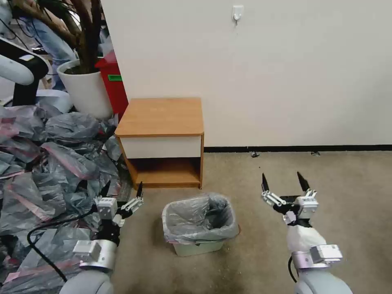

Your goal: Pick up the garbage bag from the table and place it over the trash can.

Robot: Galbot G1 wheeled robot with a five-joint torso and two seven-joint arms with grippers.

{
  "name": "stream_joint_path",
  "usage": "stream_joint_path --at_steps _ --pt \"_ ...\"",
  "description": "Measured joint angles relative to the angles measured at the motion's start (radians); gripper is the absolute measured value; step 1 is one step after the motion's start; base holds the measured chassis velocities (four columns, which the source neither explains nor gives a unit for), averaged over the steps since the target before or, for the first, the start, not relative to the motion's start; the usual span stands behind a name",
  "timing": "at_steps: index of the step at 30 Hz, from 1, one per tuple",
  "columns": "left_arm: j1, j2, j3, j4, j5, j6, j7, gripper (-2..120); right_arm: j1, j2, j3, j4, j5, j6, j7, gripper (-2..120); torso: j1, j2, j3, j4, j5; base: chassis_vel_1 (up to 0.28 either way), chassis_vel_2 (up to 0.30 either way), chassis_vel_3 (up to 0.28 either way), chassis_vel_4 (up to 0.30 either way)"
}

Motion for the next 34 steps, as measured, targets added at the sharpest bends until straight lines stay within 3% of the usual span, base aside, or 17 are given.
stream_joint_path --at_steps 9,34 --pt "-0.001 -0.047 0.011 0.032 0.034 -0.027 0.005 100 0.000 0.008 0.019 -0.024 0.020 -0.051 -0.084 100 0.000 0.000 0.000 0.0000 0.0001 0.000 0.000 0.000 0.000" --pt "-0.004 -0.045 0.014 0.033 0.030 -0.022 0.000 100 0.002 0.008 0.019 -0.024 0.026 -0.052 -0.087 100 0.000 0.000 0.000 0.0000 0.0001 0.000 0.000 0.000 0.000"
